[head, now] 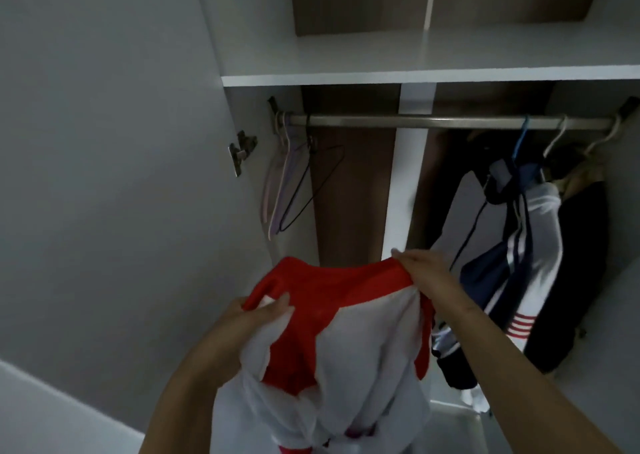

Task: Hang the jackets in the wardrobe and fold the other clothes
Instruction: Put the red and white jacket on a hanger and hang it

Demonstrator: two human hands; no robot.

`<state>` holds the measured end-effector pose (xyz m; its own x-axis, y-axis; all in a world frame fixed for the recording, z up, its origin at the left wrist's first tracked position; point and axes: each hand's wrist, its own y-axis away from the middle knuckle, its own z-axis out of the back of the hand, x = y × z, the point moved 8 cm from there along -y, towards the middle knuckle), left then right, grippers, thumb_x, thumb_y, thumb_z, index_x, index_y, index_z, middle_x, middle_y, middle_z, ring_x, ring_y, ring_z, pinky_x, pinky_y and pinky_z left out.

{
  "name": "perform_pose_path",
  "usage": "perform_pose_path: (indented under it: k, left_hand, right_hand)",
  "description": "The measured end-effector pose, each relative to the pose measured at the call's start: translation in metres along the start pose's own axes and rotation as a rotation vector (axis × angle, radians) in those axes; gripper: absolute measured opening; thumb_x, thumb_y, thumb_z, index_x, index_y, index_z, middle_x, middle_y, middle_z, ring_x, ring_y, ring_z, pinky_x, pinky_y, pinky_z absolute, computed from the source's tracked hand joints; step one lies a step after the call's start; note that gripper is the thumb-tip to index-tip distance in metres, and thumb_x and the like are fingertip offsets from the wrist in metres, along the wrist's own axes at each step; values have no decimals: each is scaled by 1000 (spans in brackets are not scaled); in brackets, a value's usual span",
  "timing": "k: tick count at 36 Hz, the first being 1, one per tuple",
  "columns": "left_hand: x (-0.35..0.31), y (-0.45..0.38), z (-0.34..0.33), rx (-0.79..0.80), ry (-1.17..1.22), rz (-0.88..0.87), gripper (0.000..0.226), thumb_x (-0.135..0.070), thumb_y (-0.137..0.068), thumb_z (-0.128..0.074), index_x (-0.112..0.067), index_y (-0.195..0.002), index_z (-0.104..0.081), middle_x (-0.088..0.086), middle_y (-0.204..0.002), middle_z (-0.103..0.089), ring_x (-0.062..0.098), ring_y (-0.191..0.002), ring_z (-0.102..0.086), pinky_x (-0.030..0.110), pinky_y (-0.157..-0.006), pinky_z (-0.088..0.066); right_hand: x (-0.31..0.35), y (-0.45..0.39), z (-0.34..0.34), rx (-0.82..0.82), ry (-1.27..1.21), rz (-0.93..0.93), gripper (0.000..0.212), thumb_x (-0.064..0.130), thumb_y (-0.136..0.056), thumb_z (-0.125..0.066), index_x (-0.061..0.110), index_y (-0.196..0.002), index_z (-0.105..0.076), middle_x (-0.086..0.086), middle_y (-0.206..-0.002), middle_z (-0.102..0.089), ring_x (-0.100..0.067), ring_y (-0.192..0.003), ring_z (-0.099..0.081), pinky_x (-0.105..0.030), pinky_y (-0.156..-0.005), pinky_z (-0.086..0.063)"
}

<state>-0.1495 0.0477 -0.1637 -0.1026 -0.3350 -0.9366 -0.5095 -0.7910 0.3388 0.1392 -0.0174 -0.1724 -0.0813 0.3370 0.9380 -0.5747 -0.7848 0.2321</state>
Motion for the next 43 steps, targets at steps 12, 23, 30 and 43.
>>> perform_pose_path:
  k: [12, 23, 30, 43]
  left_hand:
    - [-39, -66, 3, -315, 245, -3, 32, -26, -60, -76, -5, -83, -77, 21, -88, -73, 32, -83, -72, 36, -72, -57]
    - [-60, -99, 14, -448, 363, -18, 21, -11, -81, -71, 6, -92, -71, 22, -85, -66, 31, -79, -65, 36, -79, -52]
    - [-61, -110, 26, -489, 334, -9, 28, -14, -78, -71, 6, -97, -70, 26, -92, -66, 35, -87, -65, 45, -92, -50]
    - [-56, -126, 18, -378, 240, 12, 27, -30, -56, -77, -13, -76, -79, 18, -86, -74, 28, -78, -73, 28, -59, -56]
  right_hand:
    - [40, -124, -137, 423, 184, 23, 21, 26, -100, -48, 14, -87, -59, -4, -79, -59, -13, -65, -55, -22, -58, -46]
    - [99, -215, -205, 369, -399, -220, 15, 19, -97, -55, 5, -101, -57, -6, -81, -51, -18, -70, -52, -36, -89, -48]
    - [106, -242, -179, 218, -543, -157, 23, 25, -95, -57, 16, -74, -52, 0, -60, -45, -9, -45, -43, -21, -45, -41]
    - [107, -244, -91, 113, -315, 158, 40, 28, -104, -39, 10, -70, -51, -5, -55, -41, -4, -31, -41, -16, -36, -41]
